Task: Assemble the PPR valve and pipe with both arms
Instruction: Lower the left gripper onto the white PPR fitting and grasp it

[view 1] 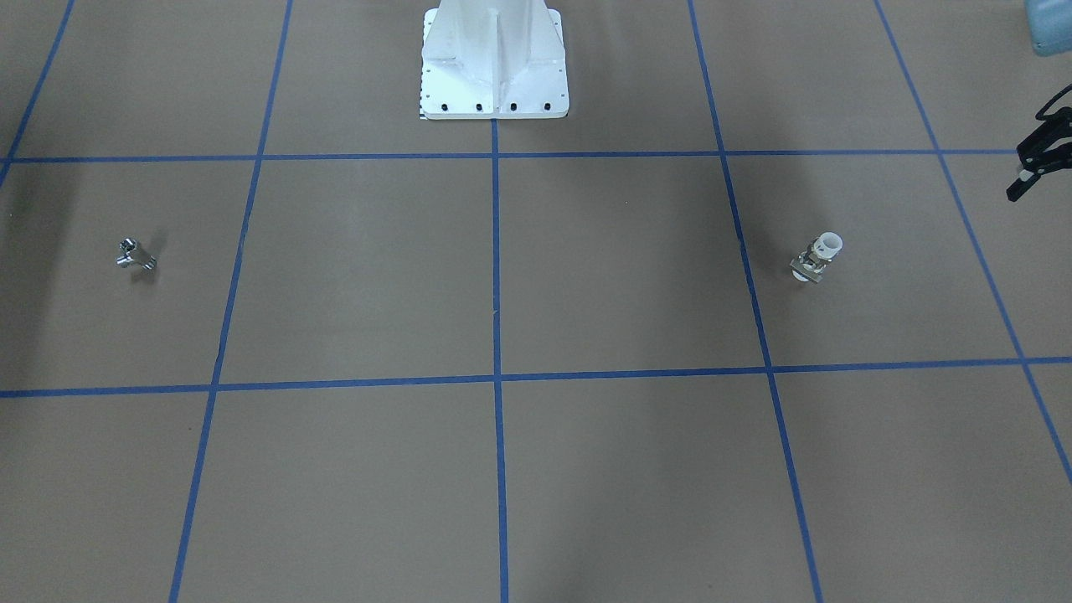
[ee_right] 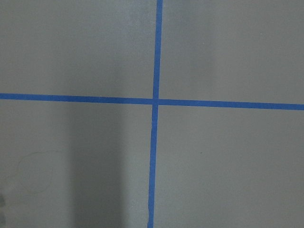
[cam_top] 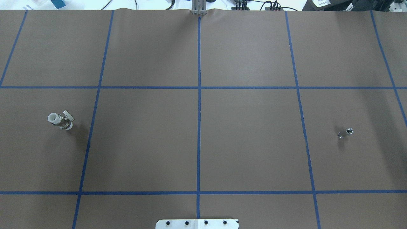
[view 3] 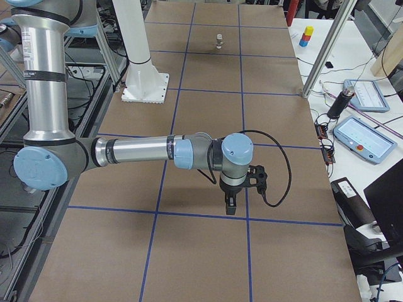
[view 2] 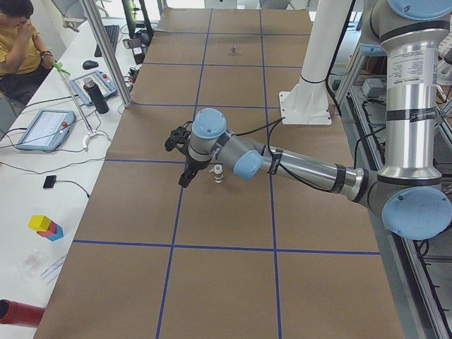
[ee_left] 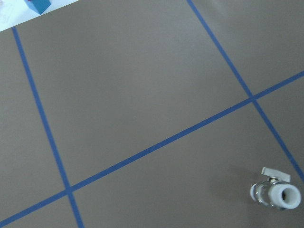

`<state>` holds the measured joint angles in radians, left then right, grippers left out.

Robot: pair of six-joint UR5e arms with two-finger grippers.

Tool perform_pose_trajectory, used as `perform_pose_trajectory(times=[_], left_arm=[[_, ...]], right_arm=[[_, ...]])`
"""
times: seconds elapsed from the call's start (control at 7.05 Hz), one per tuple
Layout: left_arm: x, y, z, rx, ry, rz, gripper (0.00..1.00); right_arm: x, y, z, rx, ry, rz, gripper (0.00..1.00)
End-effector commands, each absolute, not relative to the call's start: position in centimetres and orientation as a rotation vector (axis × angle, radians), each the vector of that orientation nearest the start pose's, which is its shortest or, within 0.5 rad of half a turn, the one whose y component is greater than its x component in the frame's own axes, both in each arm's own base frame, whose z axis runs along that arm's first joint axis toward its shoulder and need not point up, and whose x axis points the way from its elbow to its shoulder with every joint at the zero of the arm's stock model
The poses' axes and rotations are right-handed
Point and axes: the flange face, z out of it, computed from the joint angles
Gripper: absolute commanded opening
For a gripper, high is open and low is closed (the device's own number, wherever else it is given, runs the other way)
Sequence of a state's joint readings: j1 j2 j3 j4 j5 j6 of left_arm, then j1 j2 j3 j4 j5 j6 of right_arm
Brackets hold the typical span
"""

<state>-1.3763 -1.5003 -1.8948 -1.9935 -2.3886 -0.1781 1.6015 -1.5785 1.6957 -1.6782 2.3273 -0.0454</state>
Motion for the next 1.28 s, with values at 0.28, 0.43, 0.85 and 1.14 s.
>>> perform_pose_trajectory(times=[0.28, 0.43, 0.85, 1.14], left_arm=[[15.0, -44.5, 46.1, 0.421, 1.017, 0.254, 1.00], [18.4, -43.1, 45.7, 0.370, 1.052, 0.301, 1.00], [24.5, -41.5, 48.3, 0.315, 0.928, 0.226, 1.00], [26.9, -41.4, 50.4, 0.319, 0.859, 0.228, 1.00]], right_arm=[[7.9, -47.5, 62.0, 0.025, -0.757, -0.014, 1.00], [7.8, -47.5, 62.1, 0.024, -0.754, -0.017, 1.00], [7.8, -47.5, 62.1, 0.025, -0.754, -0.019, 1.00], [7.8, -47.5, 62.0, 0.026, -0.751, -0.019, 1.00]])
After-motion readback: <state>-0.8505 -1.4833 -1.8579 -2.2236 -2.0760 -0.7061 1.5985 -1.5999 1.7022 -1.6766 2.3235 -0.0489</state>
